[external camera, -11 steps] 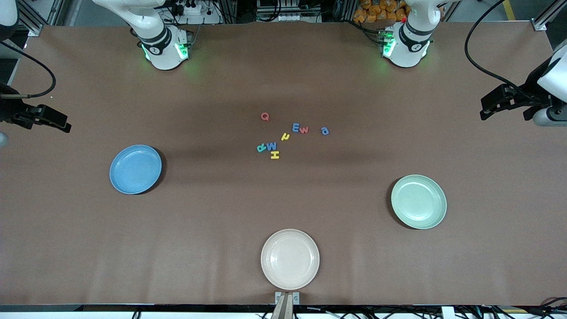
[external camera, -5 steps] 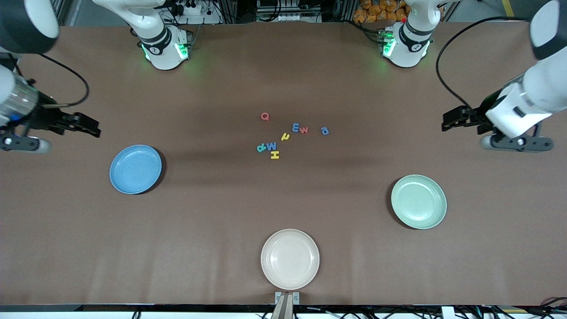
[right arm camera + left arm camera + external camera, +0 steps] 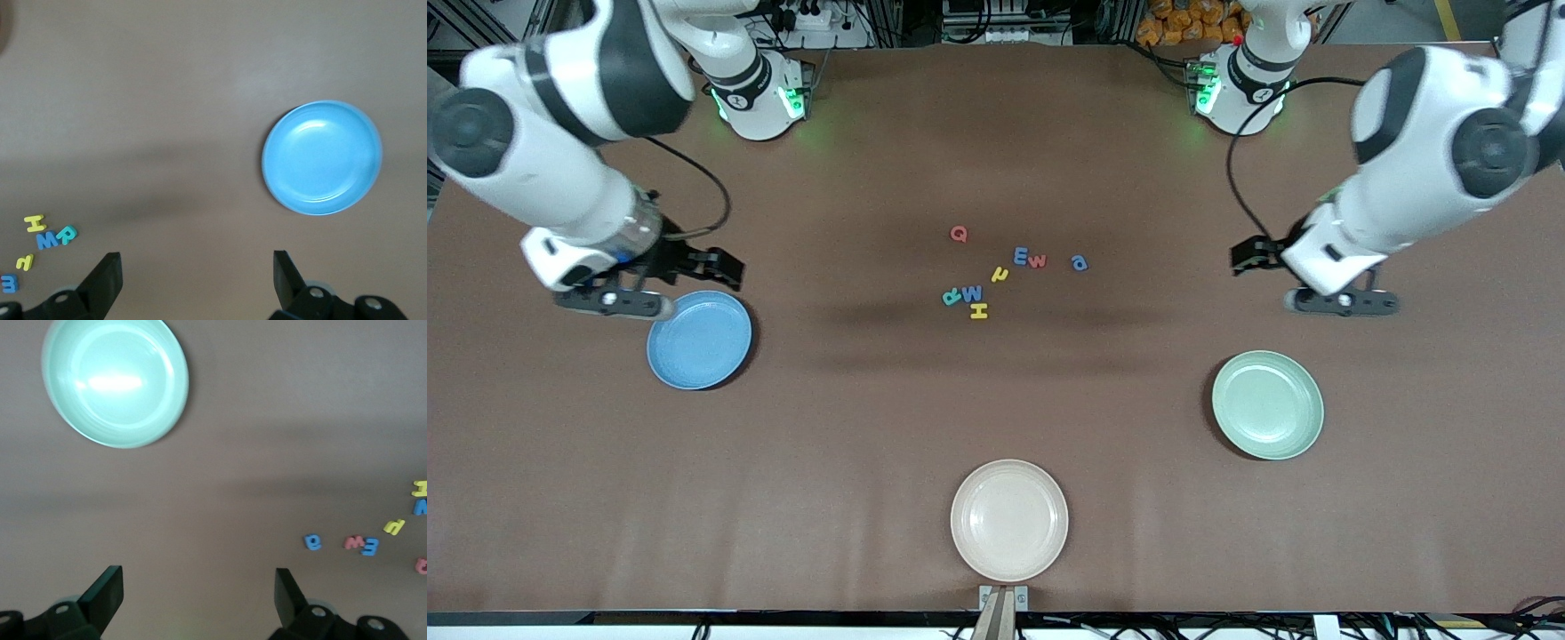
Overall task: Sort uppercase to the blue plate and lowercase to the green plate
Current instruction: 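Lower the left gripper over the blue e while the right gripper descends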
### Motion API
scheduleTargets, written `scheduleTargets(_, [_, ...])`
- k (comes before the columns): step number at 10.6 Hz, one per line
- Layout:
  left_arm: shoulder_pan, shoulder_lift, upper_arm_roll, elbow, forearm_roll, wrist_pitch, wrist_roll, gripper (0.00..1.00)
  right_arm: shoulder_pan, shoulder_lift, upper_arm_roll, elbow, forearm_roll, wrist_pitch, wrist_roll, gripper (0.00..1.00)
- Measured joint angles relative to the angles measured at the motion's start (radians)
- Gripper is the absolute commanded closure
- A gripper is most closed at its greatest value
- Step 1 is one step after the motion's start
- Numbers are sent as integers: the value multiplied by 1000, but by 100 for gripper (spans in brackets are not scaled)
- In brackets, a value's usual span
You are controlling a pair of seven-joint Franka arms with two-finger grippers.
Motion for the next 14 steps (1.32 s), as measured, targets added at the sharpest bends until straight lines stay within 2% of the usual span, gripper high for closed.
scheduleTargets(3, [-5,-25,-136,-185,0,193,-186,0,28,6,140,-187,2,239,171,0])
scheduleTargets(5, [-6,-21,-194,-291,0,325,-290,0,63,36,204,-321,2,418,277,0])
scheduleTargets(8, [-25,35,-240,-391,0,521,-441,2,105,126,213,-358,2,489,333,0])
scheduleTargets(10, [-79,94,-246,-398,16,584,-533,7,149,206,214,-356,1,564,399,0])
scheduleTargets(12, [-98,150,-246,-395,117,608,-605,13,201,267,214,-347,-1,618,447,0])
scheduleTargets(14, [-100,226,-246,-374,213,616,-664,15,240,305,215,-338,-3,652,460,0])
